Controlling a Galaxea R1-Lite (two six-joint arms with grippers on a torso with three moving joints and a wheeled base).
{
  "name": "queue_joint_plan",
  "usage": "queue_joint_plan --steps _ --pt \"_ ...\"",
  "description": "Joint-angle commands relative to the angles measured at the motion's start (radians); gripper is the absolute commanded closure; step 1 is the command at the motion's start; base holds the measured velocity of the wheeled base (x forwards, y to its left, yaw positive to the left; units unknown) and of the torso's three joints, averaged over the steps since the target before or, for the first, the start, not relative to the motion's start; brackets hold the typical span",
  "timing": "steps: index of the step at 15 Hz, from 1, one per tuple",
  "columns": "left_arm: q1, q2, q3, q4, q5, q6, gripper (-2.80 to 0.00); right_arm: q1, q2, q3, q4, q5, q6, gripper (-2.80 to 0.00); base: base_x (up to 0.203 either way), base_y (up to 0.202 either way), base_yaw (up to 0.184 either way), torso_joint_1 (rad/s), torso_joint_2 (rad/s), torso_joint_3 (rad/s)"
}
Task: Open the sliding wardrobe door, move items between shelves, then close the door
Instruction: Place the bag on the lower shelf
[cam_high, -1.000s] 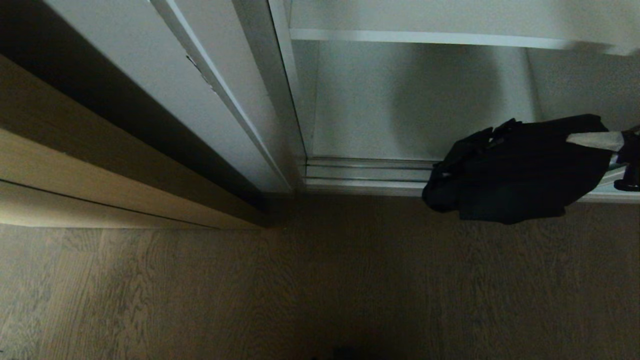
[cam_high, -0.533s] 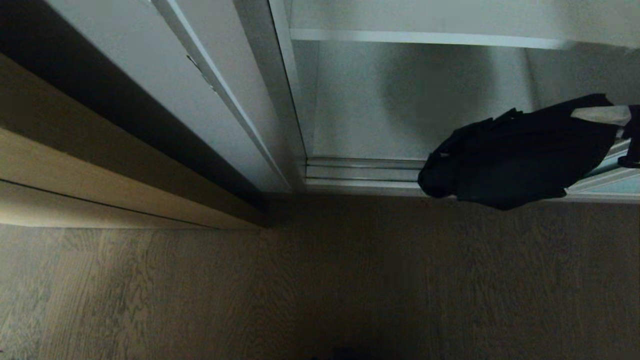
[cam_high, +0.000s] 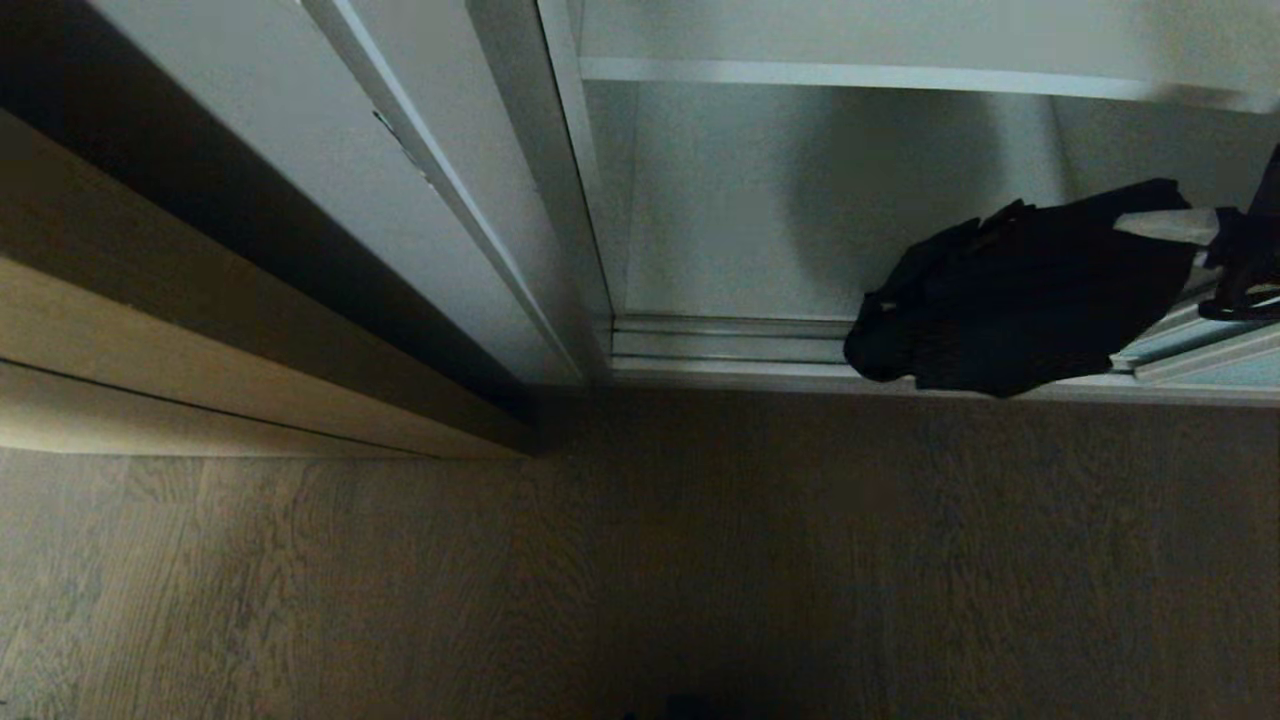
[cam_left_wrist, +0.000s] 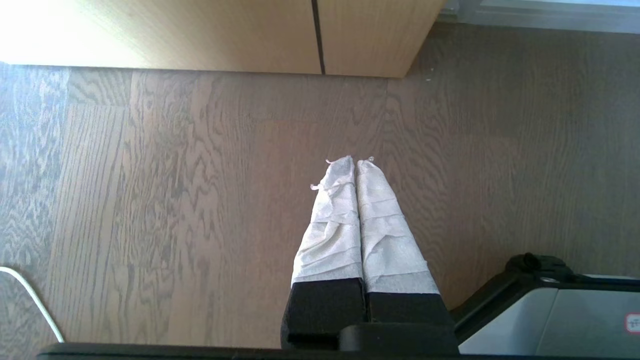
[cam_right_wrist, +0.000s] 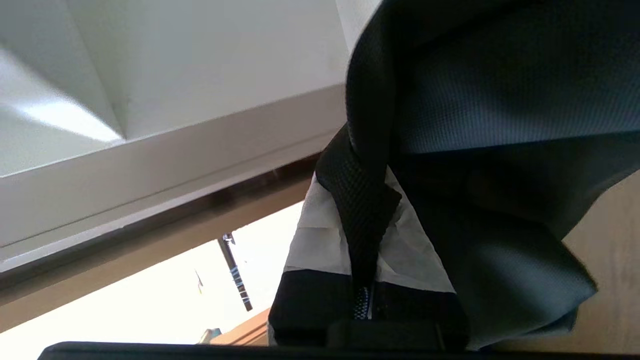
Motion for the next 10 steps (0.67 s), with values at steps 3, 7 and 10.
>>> queue_joint_plan --steps 3,7,10 --pt "0.0 -0.001 0.0 0.0 0.001 0.0 0.0 0.01 0.114 -0.128 0.006 0.003 0.005 0.0 0.0 0.0 0.0 0.0 0.0 0.0" --pt "0.0 -0.001 0.0 0.0 0.001 0.0 0.0 0.031 0.073 -0.142 0.009 0.003 0.015 0.0 0.0 0.0 0.0 0.0 0.0 0.0" --pt "0.0 -0.001 0.0 0.0 0.0 0.0 0.0 0.022 0.081 -0.07 -0.01 0.008 0.016 0.0 0.0 0.0 0.0 0.0 0.0 0.0"
